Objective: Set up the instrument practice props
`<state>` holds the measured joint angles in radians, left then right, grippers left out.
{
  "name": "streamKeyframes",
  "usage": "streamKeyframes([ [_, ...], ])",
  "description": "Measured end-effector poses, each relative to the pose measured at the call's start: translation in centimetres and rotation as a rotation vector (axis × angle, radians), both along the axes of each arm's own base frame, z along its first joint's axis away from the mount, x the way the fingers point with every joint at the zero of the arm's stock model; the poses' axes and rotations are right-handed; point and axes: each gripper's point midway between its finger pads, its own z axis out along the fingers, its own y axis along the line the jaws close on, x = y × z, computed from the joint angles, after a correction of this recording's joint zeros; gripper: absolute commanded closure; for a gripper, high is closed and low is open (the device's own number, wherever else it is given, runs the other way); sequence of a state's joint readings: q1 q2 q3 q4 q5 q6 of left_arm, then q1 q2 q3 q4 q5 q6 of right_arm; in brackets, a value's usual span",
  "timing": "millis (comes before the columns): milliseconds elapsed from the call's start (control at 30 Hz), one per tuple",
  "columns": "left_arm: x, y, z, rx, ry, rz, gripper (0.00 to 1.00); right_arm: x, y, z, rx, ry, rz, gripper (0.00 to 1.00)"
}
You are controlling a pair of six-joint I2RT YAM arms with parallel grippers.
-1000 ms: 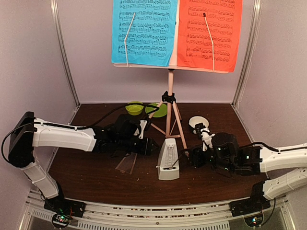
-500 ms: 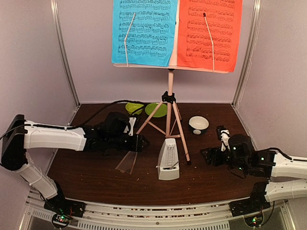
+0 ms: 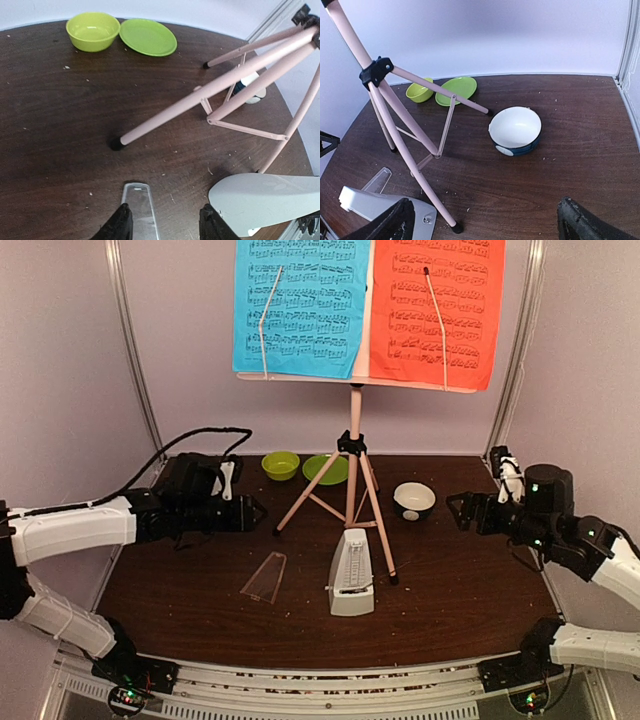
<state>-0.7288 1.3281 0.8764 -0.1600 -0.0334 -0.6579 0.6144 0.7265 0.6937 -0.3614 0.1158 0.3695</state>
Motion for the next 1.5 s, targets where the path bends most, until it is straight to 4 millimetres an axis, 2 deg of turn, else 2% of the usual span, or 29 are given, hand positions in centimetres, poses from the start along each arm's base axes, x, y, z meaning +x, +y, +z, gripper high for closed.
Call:
streamKeyframes([
  [233,1.9,3.5,6.2,0.0,-0.115,0.075,0.5,1.3,-1.7,3.1,-0.024,-0.02,-0.012,0.0],
  [367,1.5,4.8,9.3,0.0,-0.179,0.094,0.43,1.4,-2.1,4.6,-0.024,-0.035,-0.005,0.0],
  [467,0.5,5.9,11.0,-0.004,-0.214,0.102,0.32,1.3,-2.4,5.4,-0.017,-0.041,-0.003,0.0],
  [633,-1.5,7.9,13.3,-0.031,-0.27,0.127,0.03,0.0,-3.3,6.0,-0.004,-0.053,-0.007,0.0],
  [667,-2.0,8.4,13.3,-0.034,-0.275,0.134,0.02,-0.3,-3.4,6.2,0.0,-0.059,-0.007,0.0],
  [767,-3.6,10.0,13.0,-0.026,-0.274,0.154,0.02,-1.5,-3.9,6.9,0.019,-0.082,-0.008,0.0],
  [900,-5.0,11.6,11.6,-0.009,-0.252,0.179,0.02,-2.9,-4.6,6.3,0.042,-0.091,-0.017,0.0],
  [1200,-6.9,14.9,5.9,0.044,-0.118,0.314,0.02,-4.9,-5.3,0.0,0.084,0.005,-0.034,0.0],
  [1367,-7.2,16.2,2.5,0.089,-0.026,0.399,0.02,-5.1,-5.2,-2.3,0.114,0.054,-0.049,0.0],
  [1500,-7.2,16.6,0.5,0.12,0.029,0.437,0.02,-4.9,-5.2,-3.9,0.128,0.09,-0.063,0.0],
])
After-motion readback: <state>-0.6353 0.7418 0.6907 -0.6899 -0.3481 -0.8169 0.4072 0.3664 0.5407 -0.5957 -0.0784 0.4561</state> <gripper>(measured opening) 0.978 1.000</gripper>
